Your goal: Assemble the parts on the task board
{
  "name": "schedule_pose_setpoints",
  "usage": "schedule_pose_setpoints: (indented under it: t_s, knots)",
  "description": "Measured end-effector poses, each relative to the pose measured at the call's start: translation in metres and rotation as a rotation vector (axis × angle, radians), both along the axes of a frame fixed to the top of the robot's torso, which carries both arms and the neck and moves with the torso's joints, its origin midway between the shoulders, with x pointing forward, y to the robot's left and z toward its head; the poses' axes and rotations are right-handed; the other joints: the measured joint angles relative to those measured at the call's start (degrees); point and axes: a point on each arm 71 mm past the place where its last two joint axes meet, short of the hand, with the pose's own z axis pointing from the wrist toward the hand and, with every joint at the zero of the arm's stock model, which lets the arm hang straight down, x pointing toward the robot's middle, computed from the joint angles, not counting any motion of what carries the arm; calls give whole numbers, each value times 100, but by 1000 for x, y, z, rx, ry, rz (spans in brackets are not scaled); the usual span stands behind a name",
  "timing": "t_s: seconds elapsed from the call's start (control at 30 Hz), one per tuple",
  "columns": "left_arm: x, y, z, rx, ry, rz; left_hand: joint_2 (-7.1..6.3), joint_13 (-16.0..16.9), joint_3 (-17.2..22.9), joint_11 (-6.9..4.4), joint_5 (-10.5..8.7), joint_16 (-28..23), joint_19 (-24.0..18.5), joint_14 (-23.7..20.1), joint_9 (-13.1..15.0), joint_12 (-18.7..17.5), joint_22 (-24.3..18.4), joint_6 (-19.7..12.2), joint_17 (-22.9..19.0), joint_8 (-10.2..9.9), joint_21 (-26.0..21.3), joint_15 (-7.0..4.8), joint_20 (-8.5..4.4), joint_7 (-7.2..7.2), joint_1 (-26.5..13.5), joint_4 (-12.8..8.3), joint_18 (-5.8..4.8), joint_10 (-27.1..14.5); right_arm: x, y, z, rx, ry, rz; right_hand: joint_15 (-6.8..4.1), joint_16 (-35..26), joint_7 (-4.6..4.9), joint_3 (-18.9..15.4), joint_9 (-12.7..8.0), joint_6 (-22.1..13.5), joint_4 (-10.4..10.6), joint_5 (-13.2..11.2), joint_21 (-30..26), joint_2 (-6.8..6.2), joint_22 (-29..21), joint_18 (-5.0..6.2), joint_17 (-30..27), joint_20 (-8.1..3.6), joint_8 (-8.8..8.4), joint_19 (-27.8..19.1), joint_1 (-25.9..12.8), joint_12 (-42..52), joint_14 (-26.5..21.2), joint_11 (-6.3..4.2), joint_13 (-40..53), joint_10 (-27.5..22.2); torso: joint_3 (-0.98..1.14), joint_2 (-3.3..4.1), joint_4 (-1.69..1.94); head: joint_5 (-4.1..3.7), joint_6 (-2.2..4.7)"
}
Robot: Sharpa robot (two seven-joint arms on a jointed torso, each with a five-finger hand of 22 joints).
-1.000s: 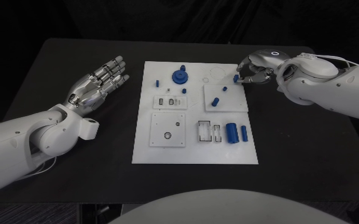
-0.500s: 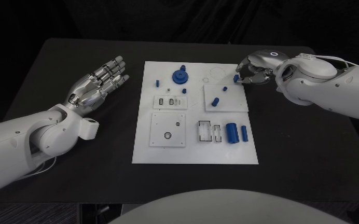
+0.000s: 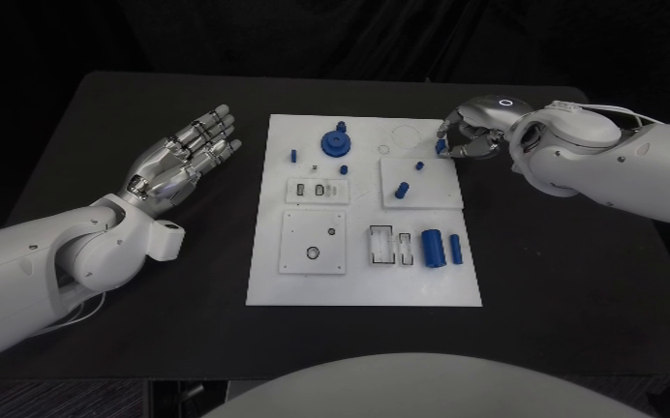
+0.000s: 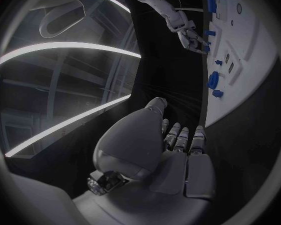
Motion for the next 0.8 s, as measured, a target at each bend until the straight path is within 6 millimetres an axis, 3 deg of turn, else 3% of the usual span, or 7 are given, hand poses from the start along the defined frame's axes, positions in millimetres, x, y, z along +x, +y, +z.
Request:
schedule_pose_setpoints:
  t_s: [0.17,0.33,0.6,0.8]
  knots:
    - [0,0,0,0,0,-1,0,0,0,0,0,0,0,0,0,0,0,0,0,0,0,0,0,0,0,0,1,0,1,1,-2,-2,3,0,0,0,1,-16,68,119,-16,28,-27,3,0,-1,0,0,76,0,17,0,0,0,0,0,-1,0,1,3,0]
    - [0,0,0,0,1,-1,0,0,16,0,0,0,0,0,0,0,0,0,1,0,0,0,0,0,0,16,1,0,2,1,-2,-3,4,-1,0,-23,-29,-16,247,353,-80,364,-66,68,0,-1,0,-21,282,-20,128,0,0,0,0,0,-1,1,1,3,0]
    - [0,0,0,-1,1,-3,0,0,16,0,0,0,0,0,0,0,0,0,-1,0,0,0,0,0,0,16,1,0,2,1,-3,-3,4,-1,0,-63,-60,-32,399,424,-95,354,-128,85,0,-1,0,-21,416,-21,157,0,0,0,0,0,-1,1,1,11,0]
    - [0,0,0,-2,2,-4,0,0,16,0,0,0,-21,0,0,0,0,-20,-5,0,0,-1,21,20,0,16,0,0,3,2,-4,-3,4,0,0,-84,-92,2,493,455,-129,354,-178,176,0,-1,0,-41,512,-41,248,0,0,-4,0,-4,-1,1,1,12,0]
